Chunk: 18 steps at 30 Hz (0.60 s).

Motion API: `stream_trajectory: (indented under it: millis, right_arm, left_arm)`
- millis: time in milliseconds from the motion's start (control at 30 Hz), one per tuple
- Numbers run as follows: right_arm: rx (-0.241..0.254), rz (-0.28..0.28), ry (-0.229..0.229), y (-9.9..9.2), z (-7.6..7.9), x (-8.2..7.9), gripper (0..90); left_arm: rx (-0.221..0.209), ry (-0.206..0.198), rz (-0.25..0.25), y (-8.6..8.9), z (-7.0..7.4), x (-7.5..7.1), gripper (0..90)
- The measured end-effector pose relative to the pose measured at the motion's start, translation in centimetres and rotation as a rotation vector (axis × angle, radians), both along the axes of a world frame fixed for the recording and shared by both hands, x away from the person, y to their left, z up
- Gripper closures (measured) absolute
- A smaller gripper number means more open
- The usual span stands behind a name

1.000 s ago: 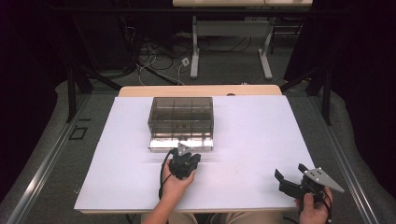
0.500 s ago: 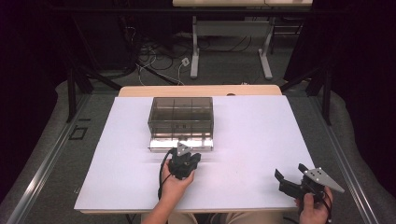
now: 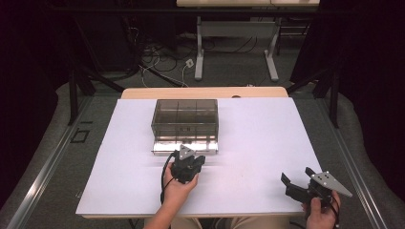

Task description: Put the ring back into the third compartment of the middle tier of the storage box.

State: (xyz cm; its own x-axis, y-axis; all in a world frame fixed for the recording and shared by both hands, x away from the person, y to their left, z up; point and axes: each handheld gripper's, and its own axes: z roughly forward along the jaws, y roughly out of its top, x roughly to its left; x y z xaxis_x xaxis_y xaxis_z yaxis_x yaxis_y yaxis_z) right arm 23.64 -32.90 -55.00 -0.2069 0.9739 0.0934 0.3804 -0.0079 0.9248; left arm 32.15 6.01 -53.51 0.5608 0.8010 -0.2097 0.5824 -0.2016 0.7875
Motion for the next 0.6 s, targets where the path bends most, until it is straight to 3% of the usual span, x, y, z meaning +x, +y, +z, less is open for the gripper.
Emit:
stream_trajectory:
  millis: [600]
  right_arm:
    - [0.008, -0.006, 0.000, -0.2, -0.1, 0.0, 6.7]
  left_arm:
    - [-0.024, -0.018, 0.003, 0.5, 1.3, 0.2, 87.6]
